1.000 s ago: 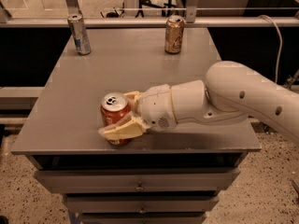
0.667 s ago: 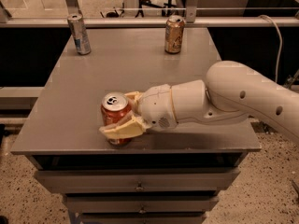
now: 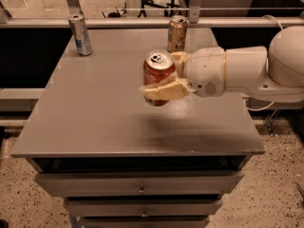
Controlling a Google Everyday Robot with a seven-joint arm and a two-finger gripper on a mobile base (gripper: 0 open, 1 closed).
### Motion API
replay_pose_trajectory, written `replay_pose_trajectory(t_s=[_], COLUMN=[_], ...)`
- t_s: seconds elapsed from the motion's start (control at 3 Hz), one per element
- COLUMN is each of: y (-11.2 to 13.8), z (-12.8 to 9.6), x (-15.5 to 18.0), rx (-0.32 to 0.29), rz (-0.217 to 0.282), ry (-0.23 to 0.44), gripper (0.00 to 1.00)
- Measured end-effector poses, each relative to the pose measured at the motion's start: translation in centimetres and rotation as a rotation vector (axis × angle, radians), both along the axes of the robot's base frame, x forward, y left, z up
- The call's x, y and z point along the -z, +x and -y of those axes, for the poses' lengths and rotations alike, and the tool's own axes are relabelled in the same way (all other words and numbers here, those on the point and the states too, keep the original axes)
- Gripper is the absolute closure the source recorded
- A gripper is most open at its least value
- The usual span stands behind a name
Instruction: Pick coke can
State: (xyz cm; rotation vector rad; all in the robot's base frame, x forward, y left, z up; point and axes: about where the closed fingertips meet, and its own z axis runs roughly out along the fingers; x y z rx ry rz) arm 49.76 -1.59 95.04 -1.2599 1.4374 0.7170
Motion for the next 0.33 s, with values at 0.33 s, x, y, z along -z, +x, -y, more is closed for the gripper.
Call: replay_pose_trajectory(t_s=[0.33], y=[0.01], z=[-0.11], x=[-0.20], rx=[-0.002], rz=[0.004], ry=[0.001], gripper=[1.00])
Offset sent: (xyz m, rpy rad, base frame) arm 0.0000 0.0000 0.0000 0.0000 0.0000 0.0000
